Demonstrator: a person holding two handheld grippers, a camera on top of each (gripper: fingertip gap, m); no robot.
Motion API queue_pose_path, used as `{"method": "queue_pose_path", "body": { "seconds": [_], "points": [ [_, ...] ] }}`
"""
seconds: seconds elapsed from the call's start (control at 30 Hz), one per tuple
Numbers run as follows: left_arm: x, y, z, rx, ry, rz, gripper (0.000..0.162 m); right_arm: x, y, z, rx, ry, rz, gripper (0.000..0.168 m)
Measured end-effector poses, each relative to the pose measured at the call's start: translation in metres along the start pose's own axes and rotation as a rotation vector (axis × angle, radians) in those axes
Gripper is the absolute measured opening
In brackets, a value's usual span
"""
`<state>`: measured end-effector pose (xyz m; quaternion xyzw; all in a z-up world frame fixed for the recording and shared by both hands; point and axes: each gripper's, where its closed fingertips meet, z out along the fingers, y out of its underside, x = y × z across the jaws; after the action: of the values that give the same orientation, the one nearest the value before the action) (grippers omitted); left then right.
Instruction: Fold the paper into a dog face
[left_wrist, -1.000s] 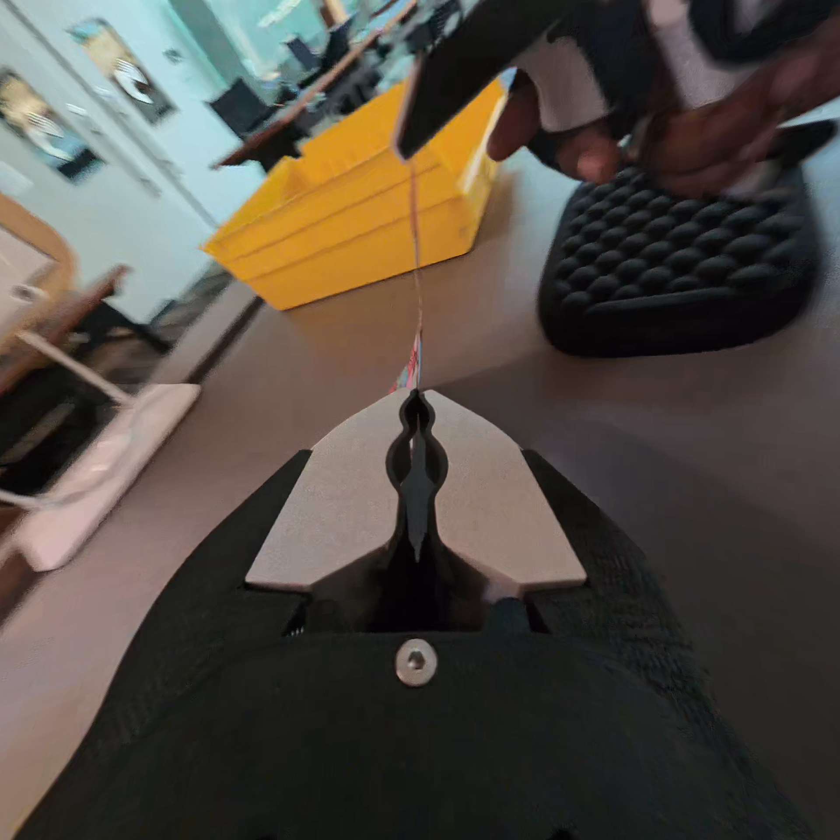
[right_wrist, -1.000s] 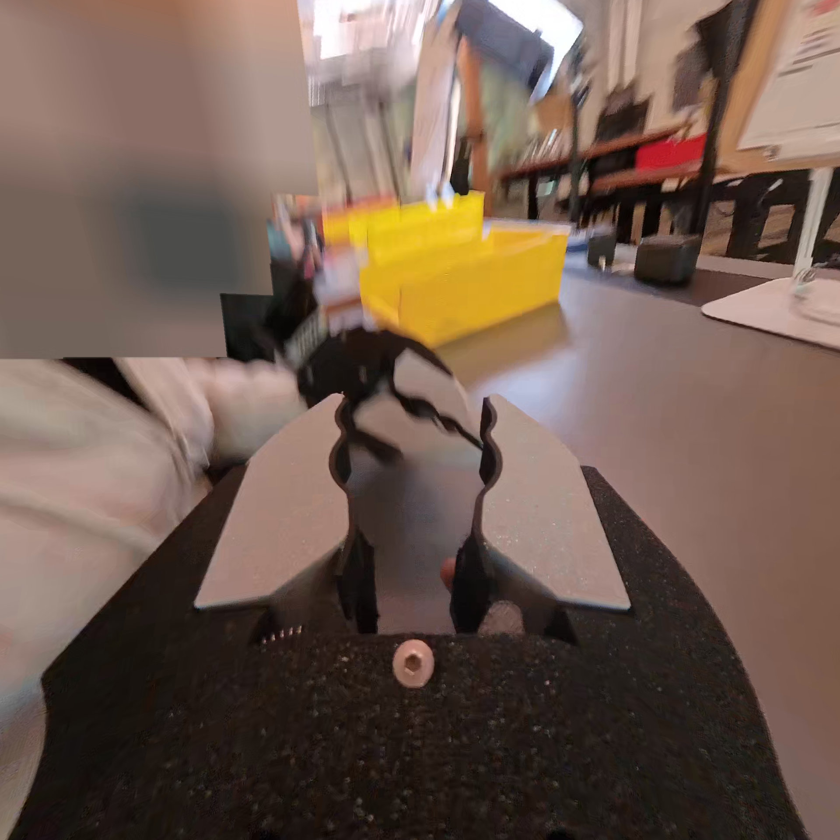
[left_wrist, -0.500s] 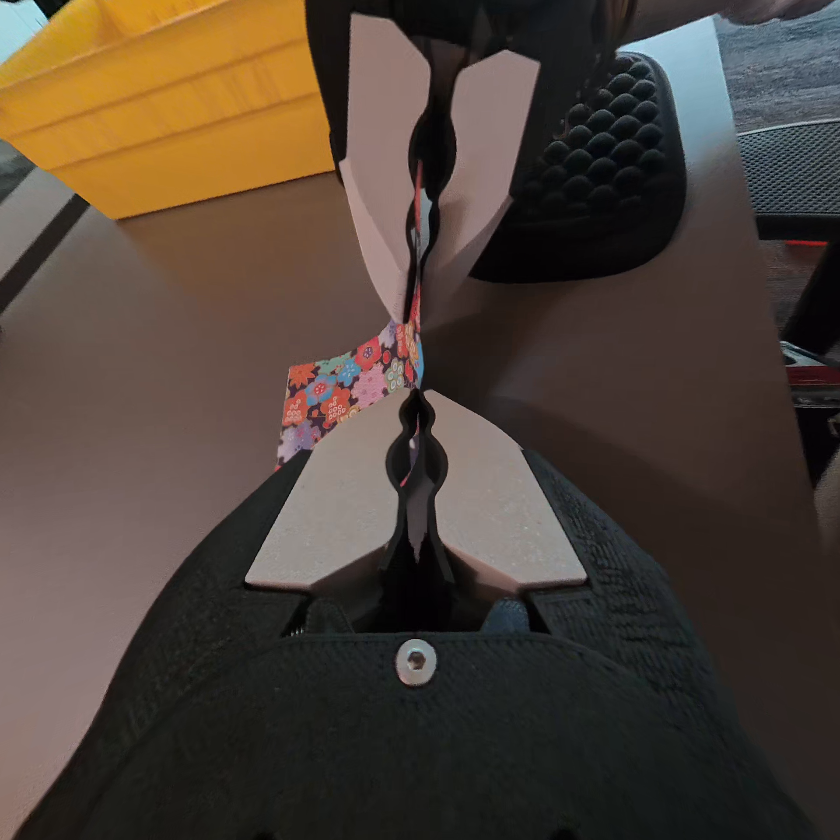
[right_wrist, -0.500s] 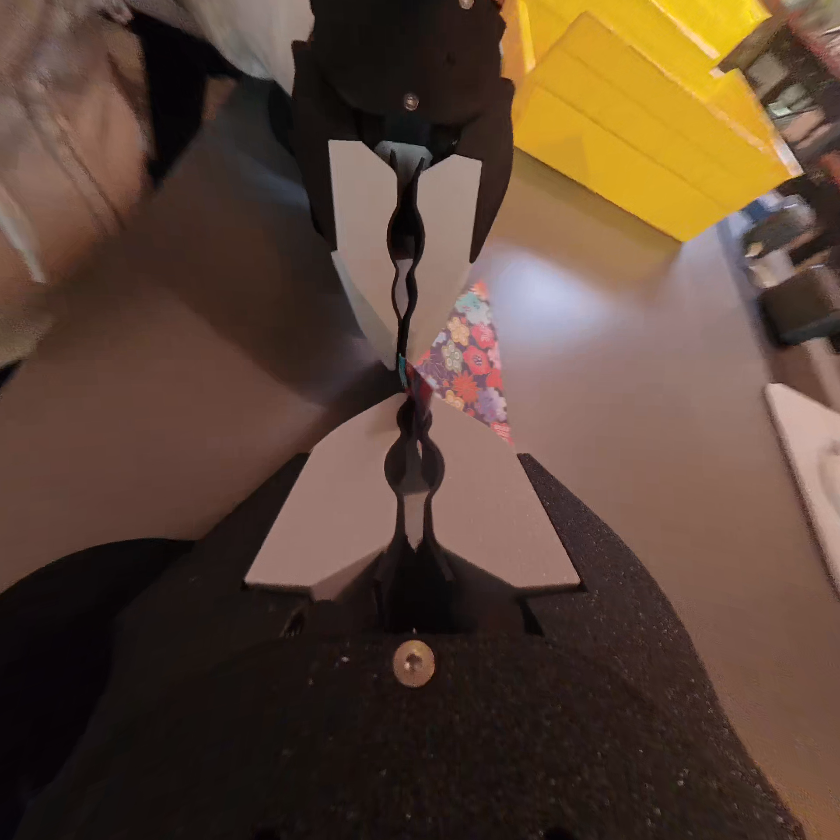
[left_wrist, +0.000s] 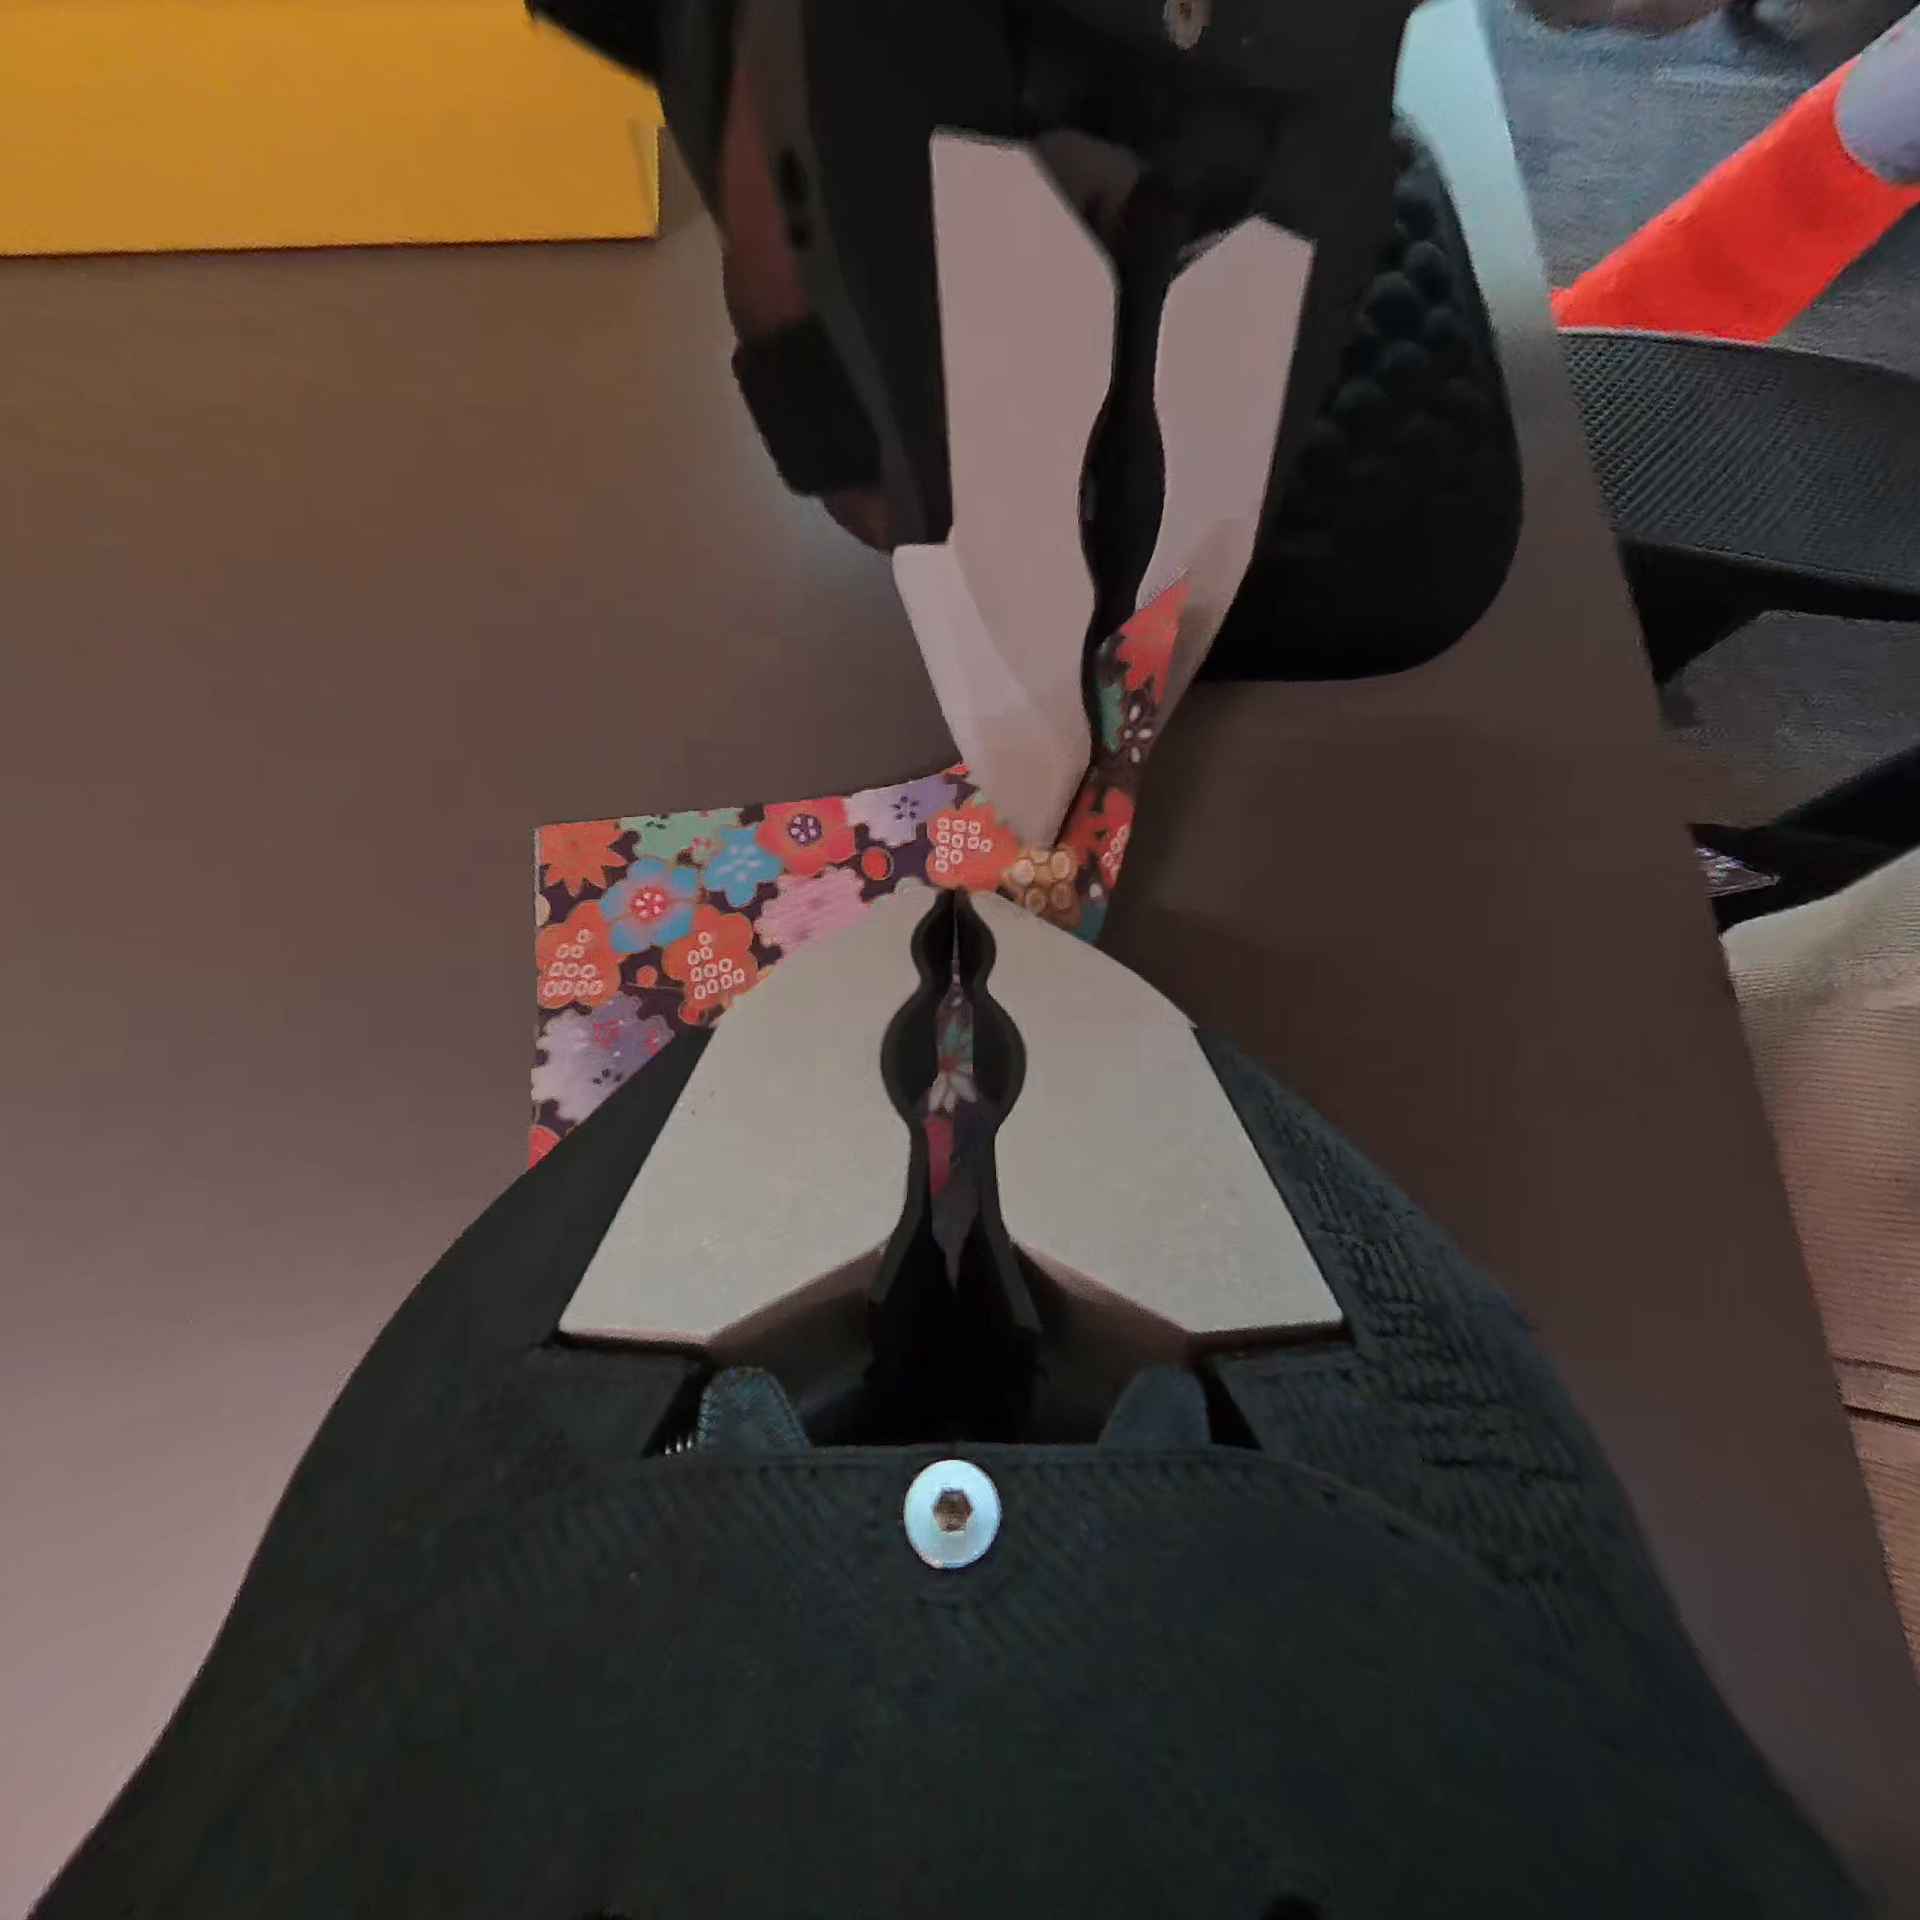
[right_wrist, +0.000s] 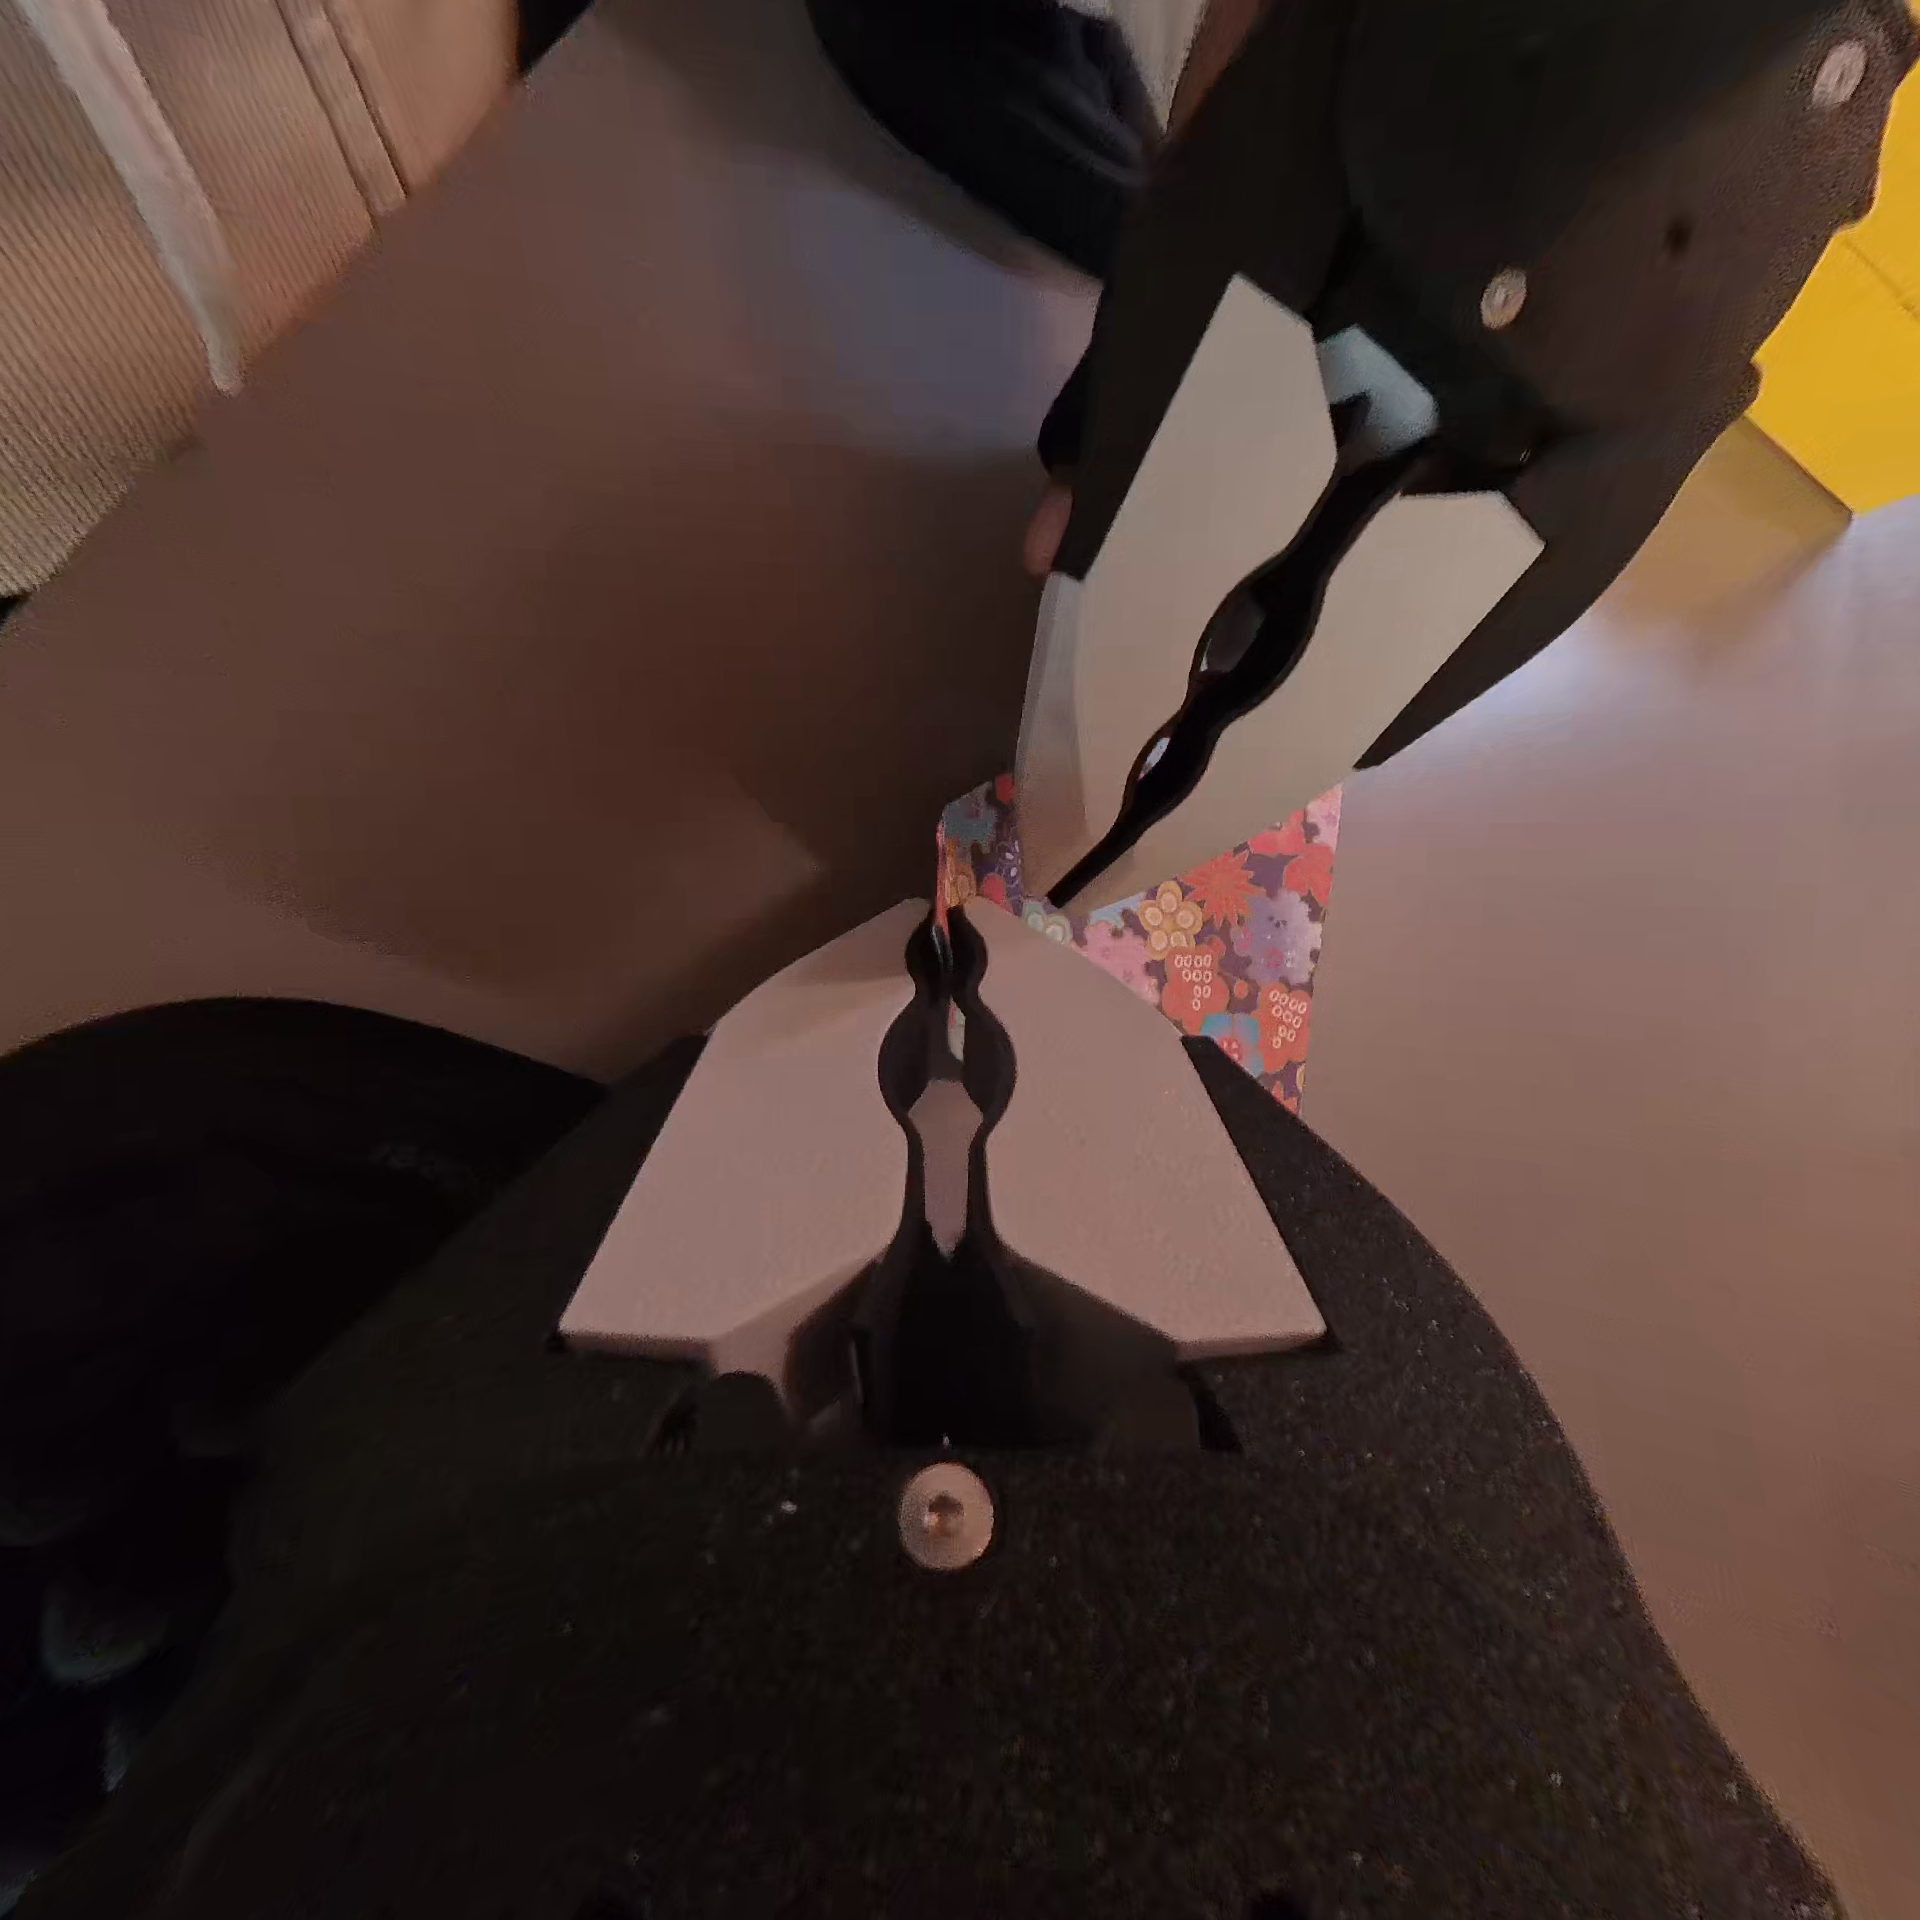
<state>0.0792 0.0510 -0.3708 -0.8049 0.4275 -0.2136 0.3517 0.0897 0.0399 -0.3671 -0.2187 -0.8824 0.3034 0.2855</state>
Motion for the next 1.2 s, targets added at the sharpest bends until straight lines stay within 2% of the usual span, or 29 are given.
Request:
{"method": "queue_pose_path", "body": {
  "seconds": [0.07,0.13,0.3,0.53,0.63,0.83,1.0,1.2],
  "points": [
    [-0.002,0.013,0.006,-0.067,-0.015,-0.006,0.002,0.0,0.004,-0.001,-0.028,0.029,-0.024,0.001],
    [-0.001,0.013,0.006,-0.048,-0.013,-0.039,0.0,-0.001,0.001,-0.003,-0.002,0.053,0.01,0.001],
    [0.0,0.013,0.006,-0.034,-0.037,-0.108,0.0,-0.002,-0.001,-0.009,0.048,0.035,0.292,0.001],
    [0.0,0.013,0.006,-0.026,-0.072,-0.125,0.0,-0.004,-0.002,-0.006,0.03,-0.017,0.336,0.0],
    [0.0,0.013,0.006,-0.024,-0.065,-0.136,0.0,0.001,0.0,-0.007,0.036,-0.066,0.517,0.0],
    [0.0,0.013,0.006,-0.019,-0.05,-0.151,0.0,0.01,0.02,-0.008,0.014,-0.151,1.08,0.0],
    [0.0,0.013,0.006,-0.017,-0.045,-0.156,0.0,0.011,0.027,-0.005,-0.023,-0.16,1.22,0.0],
    [0.001,0.013,0.006,-0.015,-0.035,-0.151,0.002,0.019,0.026,-0.006,0.036,-0.168,1.35,0.001]
  ]
}}
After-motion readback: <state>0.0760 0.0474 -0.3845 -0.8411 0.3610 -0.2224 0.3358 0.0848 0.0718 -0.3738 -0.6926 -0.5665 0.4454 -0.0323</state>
